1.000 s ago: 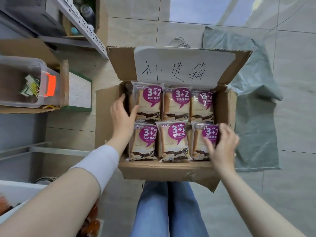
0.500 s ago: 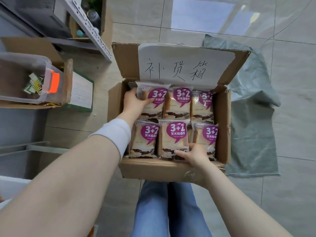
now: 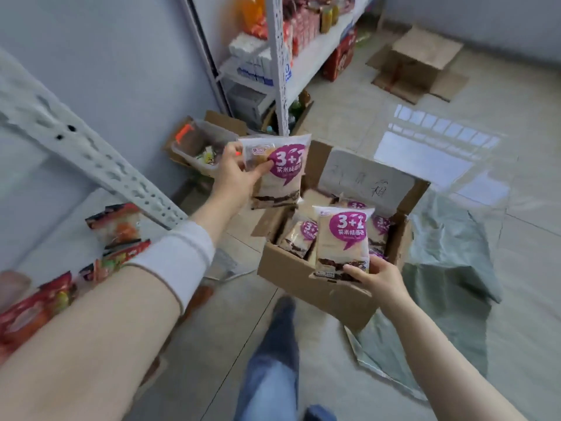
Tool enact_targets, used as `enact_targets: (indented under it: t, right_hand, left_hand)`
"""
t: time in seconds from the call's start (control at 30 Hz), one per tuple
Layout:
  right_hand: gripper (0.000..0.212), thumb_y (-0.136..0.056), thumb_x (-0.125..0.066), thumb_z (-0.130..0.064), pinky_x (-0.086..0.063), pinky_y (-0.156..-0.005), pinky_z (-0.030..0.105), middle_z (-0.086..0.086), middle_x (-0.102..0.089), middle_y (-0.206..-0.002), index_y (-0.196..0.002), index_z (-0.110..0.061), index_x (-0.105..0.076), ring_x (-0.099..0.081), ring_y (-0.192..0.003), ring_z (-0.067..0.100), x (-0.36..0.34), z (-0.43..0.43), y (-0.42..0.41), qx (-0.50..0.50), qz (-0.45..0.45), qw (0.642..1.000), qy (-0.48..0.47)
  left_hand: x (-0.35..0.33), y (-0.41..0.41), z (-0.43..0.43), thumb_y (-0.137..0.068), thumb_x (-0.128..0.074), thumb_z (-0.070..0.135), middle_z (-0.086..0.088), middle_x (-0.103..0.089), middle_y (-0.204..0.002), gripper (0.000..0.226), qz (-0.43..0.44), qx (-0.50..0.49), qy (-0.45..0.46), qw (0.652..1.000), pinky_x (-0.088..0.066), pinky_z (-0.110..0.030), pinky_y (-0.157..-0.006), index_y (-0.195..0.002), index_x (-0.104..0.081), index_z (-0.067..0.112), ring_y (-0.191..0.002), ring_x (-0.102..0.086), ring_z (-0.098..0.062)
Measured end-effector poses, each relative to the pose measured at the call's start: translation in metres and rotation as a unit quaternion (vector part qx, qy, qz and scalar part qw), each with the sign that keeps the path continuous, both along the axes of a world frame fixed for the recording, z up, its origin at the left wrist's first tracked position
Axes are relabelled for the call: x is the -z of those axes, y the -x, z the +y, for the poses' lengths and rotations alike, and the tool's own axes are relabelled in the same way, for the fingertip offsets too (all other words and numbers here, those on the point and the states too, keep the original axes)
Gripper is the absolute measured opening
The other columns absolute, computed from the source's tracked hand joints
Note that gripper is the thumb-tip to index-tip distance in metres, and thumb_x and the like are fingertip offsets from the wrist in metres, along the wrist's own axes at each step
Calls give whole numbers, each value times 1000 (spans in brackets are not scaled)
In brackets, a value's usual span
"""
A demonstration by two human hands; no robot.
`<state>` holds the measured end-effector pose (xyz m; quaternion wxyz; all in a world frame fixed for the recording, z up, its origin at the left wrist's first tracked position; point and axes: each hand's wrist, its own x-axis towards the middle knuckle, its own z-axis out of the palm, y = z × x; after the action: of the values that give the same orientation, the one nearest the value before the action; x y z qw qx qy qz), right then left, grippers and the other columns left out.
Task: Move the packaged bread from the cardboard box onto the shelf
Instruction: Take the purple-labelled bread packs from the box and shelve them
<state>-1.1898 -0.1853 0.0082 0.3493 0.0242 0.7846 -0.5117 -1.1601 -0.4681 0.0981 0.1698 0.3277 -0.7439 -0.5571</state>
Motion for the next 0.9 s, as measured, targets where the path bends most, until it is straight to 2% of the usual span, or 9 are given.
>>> enact_targets:
  t: [0.07,0.2,0.3,0.37,0.43,0.5,0.6,0.77,0.9]
  right_hand:
    - [19,-71,-78,-29,-55,-65,25,-9,-73,-87,-86,-33,-66,-70,-79,11,-37,-3,-14,-26,32,999,30]
    - [24,-71,-78,-24,-53,-57,14,-12,-74,-77,-93,-23,-68,-71,-69,3,-124,-21,-67,-99,85,987,94]
    - [24,-74,-76,-18,-53,-59,15,-5,-74,-82,-96,-16,-68,-70,-68,3,-177,-51,-105,-161,100,974,127]
    - [20,-76,-74,-15,-49,-52,11,-3,-73,-80,-94,-16,-67,-67,-60,0,-207,-75,-128,-193,111,963,151]
    - [14,-77,-73,-14,-49,-47,12,-3,-73,-77,-89,-19,-67,-68,-58,2,-233,-103,-150,-219,119,952,179]
    - [13,-77,-72,-16,-56,-56,18,-3,-75,-78,-85,-23,-66,-71,-68,8,-252,-136,-170,-249,128,940,196]
    - [13,-77,-71,-15,-58,-72,26,-1,-75,-84,-84,-25,-67,-72,-80,15,-273,-193,-200,-276,132,927,218]
    - [14,-74,-73,-16,-57,-76,34,1,-76,-86,-86,-22,-69,-72,-84,21,-285,-283,-229,-300,120,917,233]
    - [20,-77,-72,-21,-57,-67,25,-4,-75,-80,-96,-16,-69,-71,-74,10,-292,-357,-223,-318,155,909,221]
  left_hand:
    - [-51,-40,0,-78,-71,31,4,-62,-109,45,21,-39,27,999,-49,-26,-81,-115,-48,18,-97,-58,-10]
    - [-161,-154,-2,-77,-72,29,13,-64,-88,17,89,-120,97,984,-47,-18,-70,-90,-60,29,-88,-62,-12]
    - [-223,-225,-15,-78,-71,25,4,-67,-89,10,123,-151,103,975,-54,-28,-75,-82,-62,27,-87,-65,-15]
    - [-254,-266,-29,-79,-70,21,5,-68,-87,10,147,-170,113,968,-56,-30,-77,-80,-63,29,-82,-66,-10]
    - [-279,-305,-47,-79,-70,21,11,-68,-83,10,164,-187,120,961,-56,-23,-71,-81,-65,29,-74,-66,-1]
    - [-296,-344,-70,-79,-70,24,15,-69,-79,8,173,-208,124,955,-55,-19,-65,-78,-66,31,-71,-67,4]
    - [-305,-395,-110,-79,-70,27,15,-70,-80,5,171,-240,135,946,-54,-23,-67,-79,-67,32,-74,-67,2]
    - [-287,-444,-179,-79,-70,25,5,-68,-80,7,136,-293,137,936,-54,-43,-80,-80,-63,26,-76,-64,-15]
    - [-272,-451,-235,-79,-70,30,8,-68,-83,9,130,-315,135,931,-54,-37,-76,-80,-62,27,-80,-66,-12]
